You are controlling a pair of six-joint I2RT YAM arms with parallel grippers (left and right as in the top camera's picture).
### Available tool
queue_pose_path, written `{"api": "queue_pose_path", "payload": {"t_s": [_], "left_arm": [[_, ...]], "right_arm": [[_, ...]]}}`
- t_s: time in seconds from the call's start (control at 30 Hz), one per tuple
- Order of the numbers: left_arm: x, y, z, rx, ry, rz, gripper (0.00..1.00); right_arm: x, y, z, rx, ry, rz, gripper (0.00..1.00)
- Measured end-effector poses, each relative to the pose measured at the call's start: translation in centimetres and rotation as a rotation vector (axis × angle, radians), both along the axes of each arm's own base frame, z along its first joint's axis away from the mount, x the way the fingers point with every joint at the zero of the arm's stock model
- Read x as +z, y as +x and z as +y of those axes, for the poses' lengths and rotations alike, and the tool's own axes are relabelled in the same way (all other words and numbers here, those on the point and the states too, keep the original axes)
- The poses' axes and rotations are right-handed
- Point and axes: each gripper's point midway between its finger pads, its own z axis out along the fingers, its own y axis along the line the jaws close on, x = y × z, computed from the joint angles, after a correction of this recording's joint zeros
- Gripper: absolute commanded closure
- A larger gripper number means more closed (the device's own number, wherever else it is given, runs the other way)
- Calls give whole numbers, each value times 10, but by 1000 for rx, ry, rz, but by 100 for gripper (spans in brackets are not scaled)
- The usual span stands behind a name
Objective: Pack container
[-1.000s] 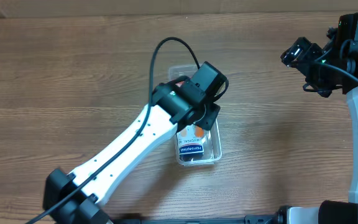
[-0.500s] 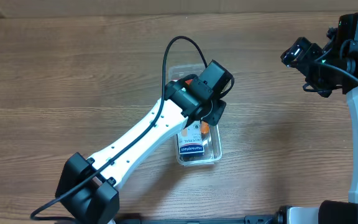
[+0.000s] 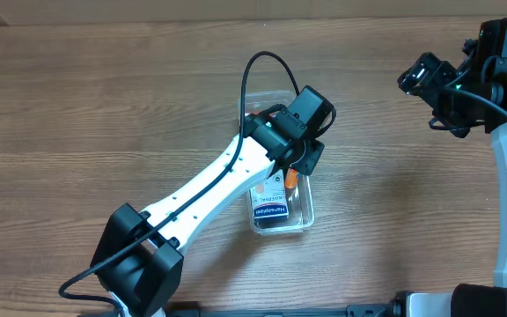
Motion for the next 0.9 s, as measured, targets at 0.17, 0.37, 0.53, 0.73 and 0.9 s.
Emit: {"api": "queue_pose_path", "payload": {"t_s": [0.17,0.37,0.53,0.73,0.9], "left_arm": [[-5,-9,7,-9,34,36,31],[-6,-32,25,-26,111,138,30],[50,-30,52,21,136,119,30],[147,-29,148,227,158,-40,31],[207,-72,237,448,176,-184,22]], "right_arm": [[0,0,0,0,0,0,0],[0,0,0,0,0,0,0],[0,0,0,0,0,1,0],[0,0,0,0,0,0,0],[0,0,0,0,0,0,0]]}}
